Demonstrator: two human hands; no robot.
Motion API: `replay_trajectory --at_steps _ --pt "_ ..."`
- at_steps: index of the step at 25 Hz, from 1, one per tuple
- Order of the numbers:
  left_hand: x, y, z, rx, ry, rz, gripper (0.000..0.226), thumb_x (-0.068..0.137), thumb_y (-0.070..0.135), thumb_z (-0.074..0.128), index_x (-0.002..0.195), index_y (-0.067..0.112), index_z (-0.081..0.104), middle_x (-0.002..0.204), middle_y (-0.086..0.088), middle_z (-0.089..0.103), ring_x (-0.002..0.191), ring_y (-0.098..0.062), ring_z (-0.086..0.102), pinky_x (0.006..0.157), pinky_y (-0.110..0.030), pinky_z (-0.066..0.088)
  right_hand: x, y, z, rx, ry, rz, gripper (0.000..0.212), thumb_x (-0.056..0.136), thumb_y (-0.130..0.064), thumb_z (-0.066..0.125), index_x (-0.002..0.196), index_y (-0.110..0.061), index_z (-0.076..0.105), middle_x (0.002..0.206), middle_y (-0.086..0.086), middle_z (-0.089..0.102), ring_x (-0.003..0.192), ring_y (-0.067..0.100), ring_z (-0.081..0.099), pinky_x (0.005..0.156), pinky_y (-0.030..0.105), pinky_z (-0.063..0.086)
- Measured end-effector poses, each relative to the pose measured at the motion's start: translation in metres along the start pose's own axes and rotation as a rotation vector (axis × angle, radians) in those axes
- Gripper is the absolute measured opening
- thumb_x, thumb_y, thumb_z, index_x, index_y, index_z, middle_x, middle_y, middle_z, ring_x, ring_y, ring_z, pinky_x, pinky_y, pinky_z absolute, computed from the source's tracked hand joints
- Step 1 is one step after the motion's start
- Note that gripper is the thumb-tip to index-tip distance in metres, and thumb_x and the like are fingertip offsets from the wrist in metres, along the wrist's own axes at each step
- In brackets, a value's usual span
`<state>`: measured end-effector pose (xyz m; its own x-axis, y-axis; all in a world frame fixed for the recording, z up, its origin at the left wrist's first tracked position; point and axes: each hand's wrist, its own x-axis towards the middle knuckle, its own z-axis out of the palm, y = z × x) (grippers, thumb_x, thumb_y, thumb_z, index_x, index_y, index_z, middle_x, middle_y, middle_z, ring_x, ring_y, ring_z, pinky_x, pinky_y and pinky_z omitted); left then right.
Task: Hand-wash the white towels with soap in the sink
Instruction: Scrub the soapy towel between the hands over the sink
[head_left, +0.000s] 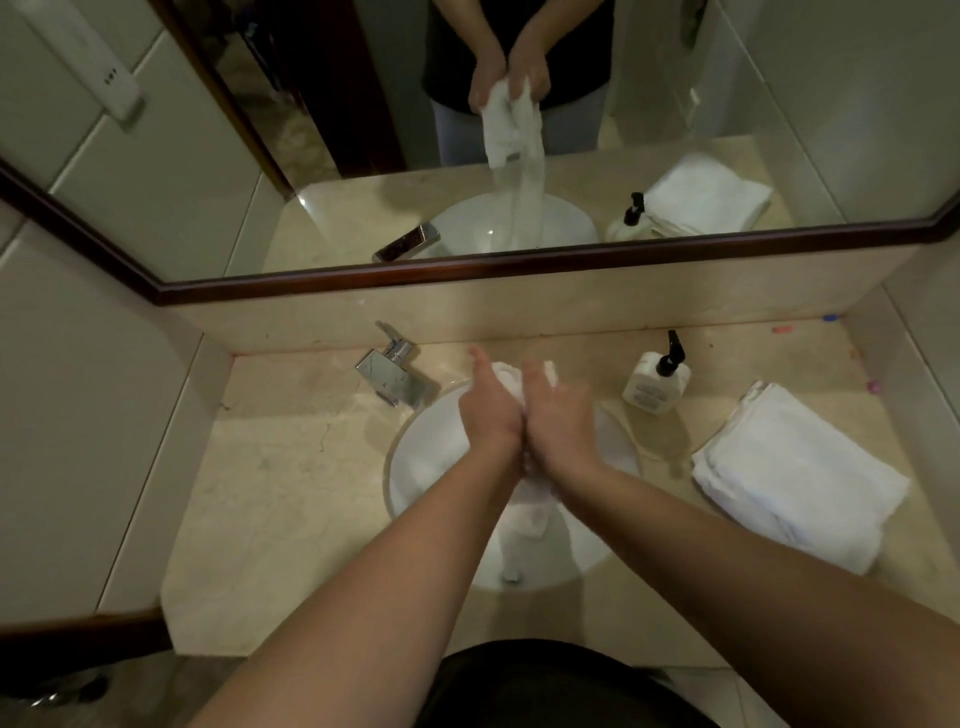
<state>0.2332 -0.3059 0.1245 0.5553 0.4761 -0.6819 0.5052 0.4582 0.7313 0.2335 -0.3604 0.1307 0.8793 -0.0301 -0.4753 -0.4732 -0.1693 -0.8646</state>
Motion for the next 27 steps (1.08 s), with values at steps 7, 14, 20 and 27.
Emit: replay_trajectory --at_steps 7,14,20,27 --pt "-0.018 0.003 0.012 0.112 -0.078 0.104 0.071 0.097 0.067 0.037 0.100 0.004 0.071 0.078 -0.005 0.071 0.074 -0.017 0.067 0.064 -0.027 0.053 0.002 -0.018 -0.019 0.020 0.085 -0.046 0.036 0.102 -0.037 0.047 0.079 -0.013 0.062 0.073 0.000 0.062 0.074 0.021 0.064 0.056 0.016 0.043" --pt "-0.028 -0.001 0.007 0.090 -0.100 0.078 0.071 0.093 0.072 0.040 0.098 0.008 0.071 0.090 -0.008 0.075 0.087 -0.024 0.071 0.074 -0.033 0.055 -0.006 -0.016 -0.018 0.074 0.121 -0.077 0.040 0.100 -0.041 0.050 0.074 -0.012 0.061 0.073 0.004 0.066 0.070 0.019 0.064 0.065 0.030 0.050" --pt "-0.030 -0.003 0.003 0.064 -0.083 0.101 0.089 0.074 0.089 0.040 0.096 0.010 0.074 0.089 -0.008 0.076 0.088 -0.025 0.073 0.091 -0.044 0.056 -0.005 -0.021 -0.018 0.062 0.084 -0.025 0.041 0.098 -0.043 0.053 0.070 -0.016 0.062 0.068 0.001 0.065 0.063 0.014 0.063 0.052 0.023 0.045" --pt "-0.020 -0.001 -0.002 0.087 -0.116 0.083 0.088 0.076 0.088 0.041 0.094 0.007 0.070 0.095 -0.011 0.075 0.091 -0.026 0.072 0.092 -0.044 0.056 -0.001 -0.019 -0.009 0.074 0.086 -0.005 0.040 0.100 -0.043 0.050 0.077 -0.013 0.063 0.075 0.002 0.066 0.074 0.021 0.065 0.065 0.025 0.051"
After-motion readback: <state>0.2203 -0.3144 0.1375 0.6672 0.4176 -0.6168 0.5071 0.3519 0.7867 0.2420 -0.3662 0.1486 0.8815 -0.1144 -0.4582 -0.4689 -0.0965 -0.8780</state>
